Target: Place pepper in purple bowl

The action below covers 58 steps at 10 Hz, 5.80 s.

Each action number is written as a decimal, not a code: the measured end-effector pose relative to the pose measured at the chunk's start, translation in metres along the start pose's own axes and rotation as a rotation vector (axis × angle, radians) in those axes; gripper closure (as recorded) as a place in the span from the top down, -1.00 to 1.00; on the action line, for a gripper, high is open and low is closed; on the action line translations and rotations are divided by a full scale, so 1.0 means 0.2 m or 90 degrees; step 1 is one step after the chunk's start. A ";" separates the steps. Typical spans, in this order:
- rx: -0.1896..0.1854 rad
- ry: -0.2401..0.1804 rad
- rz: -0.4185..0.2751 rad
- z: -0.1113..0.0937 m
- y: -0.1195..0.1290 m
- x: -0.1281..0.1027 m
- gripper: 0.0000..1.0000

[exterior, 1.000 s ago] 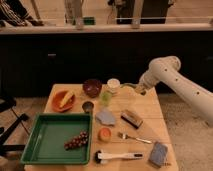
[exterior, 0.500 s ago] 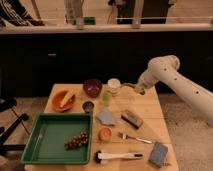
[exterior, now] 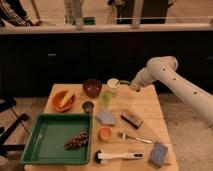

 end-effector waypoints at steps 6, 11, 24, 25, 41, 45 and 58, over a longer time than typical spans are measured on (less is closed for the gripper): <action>-0.007 -0.115 -0.086 0.02 0.05 -0.21 -1.00; -0.031 -0.195 -0.149 0.09 0.05 -0.36 -1.00; -0.090 -0.209 -0.228 0.21 0.09 -0.54 -1.00; -0.090 -0.218 -0.234 0.21 0.09 -0.54 -1.00; -0.181 -0.357 -0.368 0.59 0.31 -0.96 -1.00; -0.144 -0.365 -0.359 0.68 0.35 -1.00 -1.00; -0.123 -0.301 -0.314 0.89 0.28 -0.92 -0.91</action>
